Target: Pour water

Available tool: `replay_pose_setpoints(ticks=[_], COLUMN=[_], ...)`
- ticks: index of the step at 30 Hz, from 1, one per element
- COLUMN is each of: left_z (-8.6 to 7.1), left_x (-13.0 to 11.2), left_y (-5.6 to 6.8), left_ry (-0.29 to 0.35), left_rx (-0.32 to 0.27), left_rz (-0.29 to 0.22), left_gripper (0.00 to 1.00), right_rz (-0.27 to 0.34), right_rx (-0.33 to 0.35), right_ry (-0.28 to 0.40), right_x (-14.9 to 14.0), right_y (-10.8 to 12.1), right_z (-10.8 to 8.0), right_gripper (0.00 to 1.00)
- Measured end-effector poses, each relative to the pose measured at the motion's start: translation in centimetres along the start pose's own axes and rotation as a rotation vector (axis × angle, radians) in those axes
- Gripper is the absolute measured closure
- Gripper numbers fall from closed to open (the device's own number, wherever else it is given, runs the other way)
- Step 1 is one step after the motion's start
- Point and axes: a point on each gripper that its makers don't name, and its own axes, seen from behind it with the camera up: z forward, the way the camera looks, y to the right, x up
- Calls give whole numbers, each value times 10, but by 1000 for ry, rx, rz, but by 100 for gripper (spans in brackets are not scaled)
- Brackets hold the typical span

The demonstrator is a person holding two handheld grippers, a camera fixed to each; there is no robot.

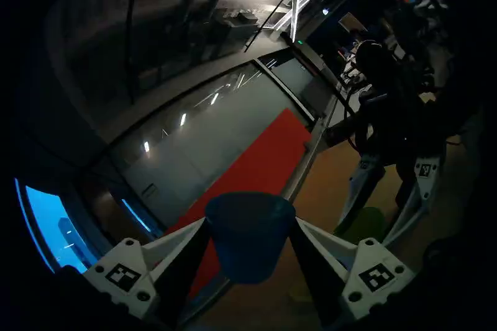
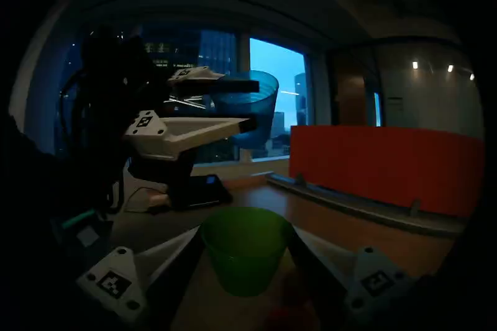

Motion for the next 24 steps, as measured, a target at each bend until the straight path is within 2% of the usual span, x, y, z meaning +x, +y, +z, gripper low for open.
replay_pose_setpoints(ticks=[8,15,24], left_z=[5,10,16], left_x=[7,13,20], left_y=[1,4,1], left_ry=[7,15,22], left_rx=[5,2,16], left_rz=[81,130,190], left_gripper=[15,15,15], right_rz=[2,3,2], right_rx=[5,6,1], right_ry=[3,3,5], right_x=[1,1,3], right_y=[-1,-1,2], right_z=[3,3,0], right_gripper=[8,8,8])
